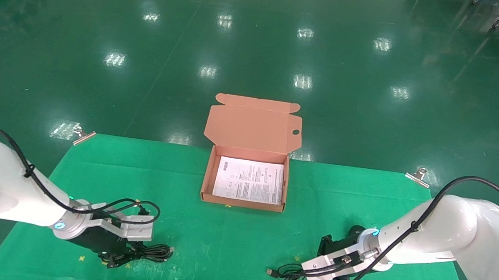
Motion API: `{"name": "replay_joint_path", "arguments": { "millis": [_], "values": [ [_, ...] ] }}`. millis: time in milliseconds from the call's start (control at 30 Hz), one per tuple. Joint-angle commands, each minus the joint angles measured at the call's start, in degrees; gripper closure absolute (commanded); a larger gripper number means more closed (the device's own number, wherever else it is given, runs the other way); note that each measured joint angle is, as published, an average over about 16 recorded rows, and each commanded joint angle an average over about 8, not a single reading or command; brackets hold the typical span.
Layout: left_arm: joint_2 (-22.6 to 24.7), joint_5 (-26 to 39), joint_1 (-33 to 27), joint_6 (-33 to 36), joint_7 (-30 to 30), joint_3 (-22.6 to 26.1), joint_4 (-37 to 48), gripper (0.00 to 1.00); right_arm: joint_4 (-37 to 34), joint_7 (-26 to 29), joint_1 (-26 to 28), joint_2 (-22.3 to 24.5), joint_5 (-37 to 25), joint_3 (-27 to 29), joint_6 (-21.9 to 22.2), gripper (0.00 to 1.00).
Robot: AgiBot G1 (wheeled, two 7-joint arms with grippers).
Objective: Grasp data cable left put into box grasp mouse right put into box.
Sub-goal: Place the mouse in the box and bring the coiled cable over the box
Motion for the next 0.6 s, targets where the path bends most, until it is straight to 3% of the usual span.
{"name": "replay_joint_path", "arguments": {
  "millis": [33, 367, 467, 600],
  "values": [
    [-0.22, -0.29, -0.1, 0.2, 0.4, -0.19, 0.19, 1.0, -0.13, -0.17, -0.23, -0.23, -0.16, -0.17, 0.07, 1.0],
    [-8.18, -0.34, -8.83, 11.83, -1.27, -0.51, -17.93, 1.0, 4.34, 5.63, 9.14, 7.16, 5.17, 6.72, 1.33, 1.0],
    [-9.66, 0.41, -11.45, 11.48, -3.39, -1.02, -24.37, 1.0, 5.99, 6.59, 12.45, 7.15, 5.75, 8.23, 2.94, 1.0],
    [-10.6, 3.23, -13.53, 5.94, -7.52, -1.86, -32.62, 1.0, 6.73, 6.79, 16.63, 5.24, 6.95, 9.84, 4.7, 1.0]
  ]
}}
